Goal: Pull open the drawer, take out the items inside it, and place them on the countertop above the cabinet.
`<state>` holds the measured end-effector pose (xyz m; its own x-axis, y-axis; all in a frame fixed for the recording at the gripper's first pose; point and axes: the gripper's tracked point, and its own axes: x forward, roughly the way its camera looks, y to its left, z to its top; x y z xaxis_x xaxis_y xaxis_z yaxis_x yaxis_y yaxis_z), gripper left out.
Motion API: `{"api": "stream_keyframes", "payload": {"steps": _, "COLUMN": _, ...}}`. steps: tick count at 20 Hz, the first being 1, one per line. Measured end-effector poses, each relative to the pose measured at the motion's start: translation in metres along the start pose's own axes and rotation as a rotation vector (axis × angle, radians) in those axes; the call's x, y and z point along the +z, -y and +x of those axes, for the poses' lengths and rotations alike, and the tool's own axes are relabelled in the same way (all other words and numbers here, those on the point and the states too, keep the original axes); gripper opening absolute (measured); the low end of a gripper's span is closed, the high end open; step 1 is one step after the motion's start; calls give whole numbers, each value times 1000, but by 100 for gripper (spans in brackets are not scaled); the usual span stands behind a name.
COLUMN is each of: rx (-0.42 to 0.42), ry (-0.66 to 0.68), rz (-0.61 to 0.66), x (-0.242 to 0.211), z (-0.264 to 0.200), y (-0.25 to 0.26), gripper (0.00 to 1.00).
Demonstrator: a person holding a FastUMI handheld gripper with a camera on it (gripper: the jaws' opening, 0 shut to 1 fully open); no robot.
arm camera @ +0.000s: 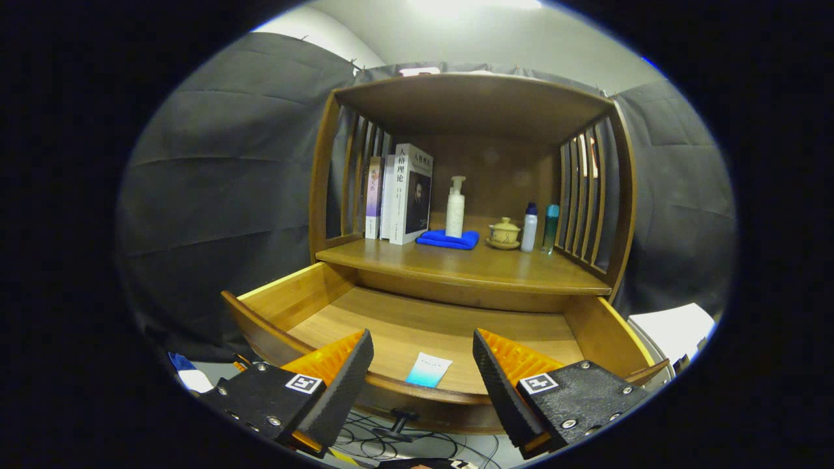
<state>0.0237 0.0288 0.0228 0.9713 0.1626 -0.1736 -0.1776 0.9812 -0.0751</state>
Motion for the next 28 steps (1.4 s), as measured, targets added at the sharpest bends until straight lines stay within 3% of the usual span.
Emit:
{"api": "stream_keyframes", "payload": {"steps": 11, "rx": 69, "ry": -322, "rz": 133, "x": -26, "z": 57, "y": 14, "gripper": 96}}
{"api": "stream_keyframes", "payload": {"steps": 16, "rx": 56, "ry": -439, "rz": 158, "x": -45, "z": 77, "y": 23, "gripper": 96}}
{"api": "stream_keyframes", "payload": {"steps": 25, "rx": 99, "ry": -734, "rz": 147, "x": -88, "z": 88, "y": 20, "gripper": 95}}
{"api": "stream_keyframes", "payload": {"steps": 28, "rx": 132, "ry": -875, "rz": 213, "x": -105, "z": 83, "y": 7, "gripper": 93}}
